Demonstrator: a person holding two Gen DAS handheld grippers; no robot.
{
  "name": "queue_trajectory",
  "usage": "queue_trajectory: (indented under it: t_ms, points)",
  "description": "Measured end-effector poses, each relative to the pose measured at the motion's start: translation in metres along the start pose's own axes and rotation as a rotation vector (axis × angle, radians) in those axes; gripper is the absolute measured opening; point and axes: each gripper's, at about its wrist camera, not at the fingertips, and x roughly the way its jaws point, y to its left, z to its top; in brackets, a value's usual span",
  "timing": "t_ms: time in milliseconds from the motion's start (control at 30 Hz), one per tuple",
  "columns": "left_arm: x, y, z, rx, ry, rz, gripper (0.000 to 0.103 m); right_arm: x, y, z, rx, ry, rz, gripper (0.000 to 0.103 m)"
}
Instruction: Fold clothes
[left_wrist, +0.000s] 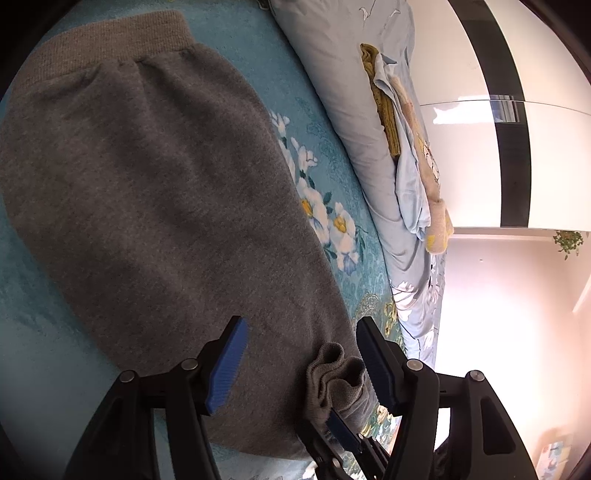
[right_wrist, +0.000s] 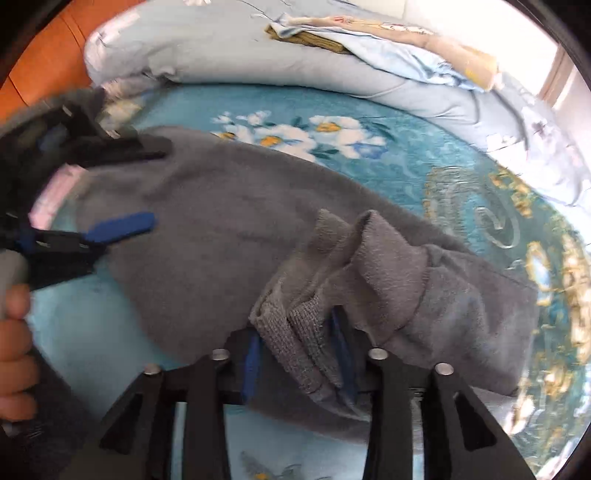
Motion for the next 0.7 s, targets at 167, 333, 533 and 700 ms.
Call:
queue_trajectory:
  t_ms: [167,333,533,700]
  points:
    - [0.006,-0.009,-0.002,0.056,0.022,0.014,0.066,-0.025,-0.006,-0.003,-0.052,-0.049,0.053,0.044]
    - [0.019,-0.029,-0.009,0.143,0.074,-0.04,0.066,-0.054,-0.06,-0.007,0.078,-0.108,0.013,0.045]
    - [0.043,-0.076,-0.035,0.409,0.21,-0.067,0.066,-0.056,-0.14,-0.03,0.358,-0.067,-0.038,0.046]
    - [0.07,-0.078,-0.064,0.537,0.301,0.043,0.066,-0.058,-0.162,-0.048,0.446,-0.077,-0.024,0.046]
